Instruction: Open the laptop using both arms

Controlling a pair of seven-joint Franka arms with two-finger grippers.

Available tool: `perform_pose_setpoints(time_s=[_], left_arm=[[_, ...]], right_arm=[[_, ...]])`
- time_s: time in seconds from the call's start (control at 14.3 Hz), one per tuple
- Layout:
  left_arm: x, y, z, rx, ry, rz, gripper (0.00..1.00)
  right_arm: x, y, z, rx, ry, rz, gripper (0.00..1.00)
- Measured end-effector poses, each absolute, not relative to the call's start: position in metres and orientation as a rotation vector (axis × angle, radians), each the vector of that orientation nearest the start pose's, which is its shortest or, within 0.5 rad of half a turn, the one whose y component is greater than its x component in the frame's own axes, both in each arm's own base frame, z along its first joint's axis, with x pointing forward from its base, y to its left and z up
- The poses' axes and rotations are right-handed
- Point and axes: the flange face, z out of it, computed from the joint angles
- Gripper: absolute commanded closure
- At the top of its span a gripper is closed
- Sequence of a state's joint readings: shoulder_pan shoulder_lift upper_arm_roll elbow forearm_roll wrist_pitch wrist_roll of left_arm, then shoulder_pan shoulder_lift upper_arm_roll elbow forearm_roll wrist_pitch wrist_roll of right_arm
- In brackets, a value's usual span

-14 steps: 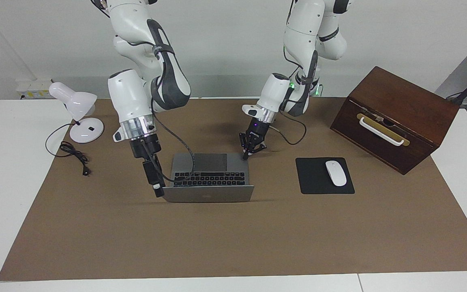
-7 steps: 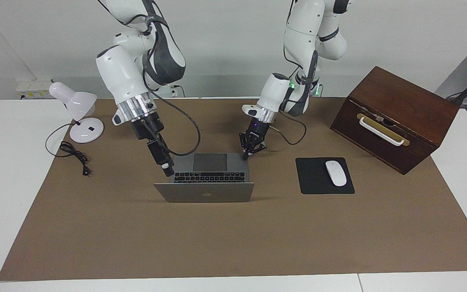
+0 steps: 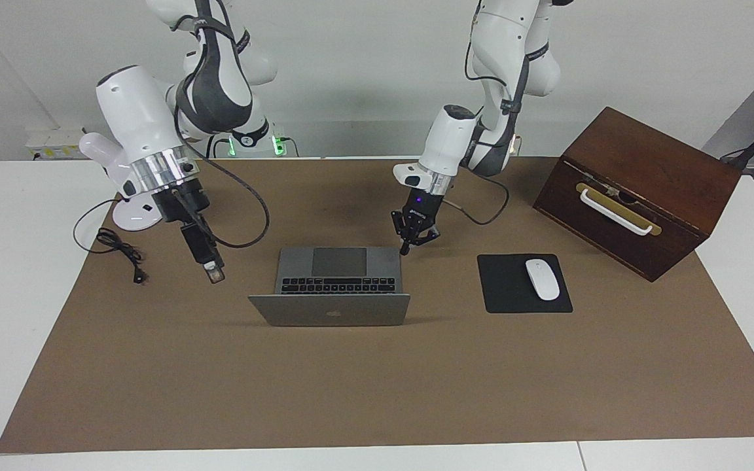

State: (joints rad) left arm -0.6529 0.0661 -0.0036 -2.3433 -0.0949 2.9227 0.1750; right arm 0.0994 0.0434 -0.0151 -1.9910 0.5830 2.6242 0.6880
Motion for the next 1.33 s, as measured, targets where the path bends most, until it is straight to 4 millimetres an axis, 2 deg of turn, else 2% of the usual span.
perform_pose_setpoints(time_s=[0.14,0.21,0.28,0.35,0.42,0.49,0.63,0.77,0.98,1.19,1.33], left_arm=[[0.450,-0.319,0.403,-3.015,1.135,-0.694,1.00],[0.454,-0.311,0.419,-3.028,1.114,-0.645,0.94],[0.459,-0.300,0.433,-3.040,1.088,-0.597,0.83],[0.464,-0.289,0.446,-3.053,1.059,-0.549,0.65],[0.470,-0.277,0.459,-3.066,1.026,-0.497,0.23],[0.476,-0.264,0.472,-3.079,0.990,-0.451,0.00],[0.491,-0.237,0.499,-3.102,0.912,-0.398,0.00],[0.506,-0.202,0.524,-3.123,0.808,-0.405,0.00],[0.515,-0.147,0.544,-3.151,0.652,-0.390,0.00],[0.520,-0.091,0.564,-3.167,0.486,-0.406,0.00],[0.521,-0.059,0.577,-3.184,0.361,-0.378,0.00]], right_arm=[[0.602,0.016,0.499,-2.290,1.101,-0.447,0.00],[0.598,0.001,0.499,-2.351,1.025,-0.430,0.00],[0.594,-0.016,0.499,-2.411,0.943,-0.413,0.00],[0.588,-0.034,0.500,-2.476,0.858,-0.401,0.00],[0.581,-0.050,0.504,-2.552,0.776,-0.388,0.00],[0.573,-0.062,0.510,-2.631,0.709,-0.370,0.00],[0.556,-0.076,0.531,-2.762,0.612,-0.325,0.00],[0.536,-0.079,0.561,-2.879,0.512,-0.288,0.00],[0.502,-0.077,0.598,-3.039,0.327,-0.205,0.00],[0.466,-0.062,0.617,-3.088,0.214,-0.040,0.00],[0.451,-0.039,0.627,-3.100,0.150,0.011,0.00]])
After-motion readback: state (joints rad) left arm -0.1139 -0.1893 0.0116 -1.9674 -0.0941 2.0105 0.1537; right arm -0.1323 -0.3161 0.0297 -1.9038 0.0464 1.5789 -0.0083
